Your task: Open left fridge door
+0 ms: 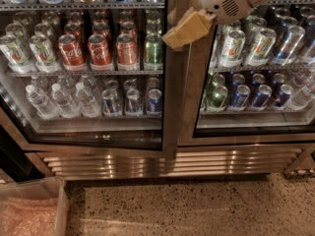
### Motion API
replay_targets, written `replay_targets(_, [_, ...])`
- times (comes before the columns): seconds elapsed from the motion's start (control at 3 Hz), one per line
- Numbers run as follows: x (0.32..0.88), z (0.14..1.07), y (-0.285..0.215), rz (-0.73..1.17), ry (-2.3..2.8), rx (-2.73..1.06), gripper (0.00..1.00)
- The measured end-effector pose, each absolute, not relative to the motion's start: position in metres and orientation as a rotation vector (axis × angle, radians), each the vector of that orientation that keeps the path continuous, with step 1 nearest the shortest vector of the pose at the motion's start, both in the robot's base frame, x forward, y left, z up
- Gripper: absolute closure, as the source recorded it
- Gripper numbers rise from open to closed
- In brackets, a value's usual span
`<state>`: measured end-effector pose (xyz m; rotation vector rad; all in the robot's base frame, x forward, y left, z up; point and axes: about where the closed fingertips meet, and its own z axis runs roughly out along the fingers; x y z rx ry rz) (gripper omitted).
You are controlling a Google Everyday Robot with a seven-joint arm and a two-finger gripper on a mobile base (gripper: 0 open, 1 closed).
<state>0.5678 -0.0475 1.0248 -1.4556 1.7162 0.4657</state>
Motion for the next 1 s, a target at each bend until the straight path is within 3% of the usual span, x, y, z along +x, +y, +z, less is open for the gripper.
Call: replay_targets(1.0, [0.521,1.040,-0.045,0.389,1.718,-1.369,0.36])
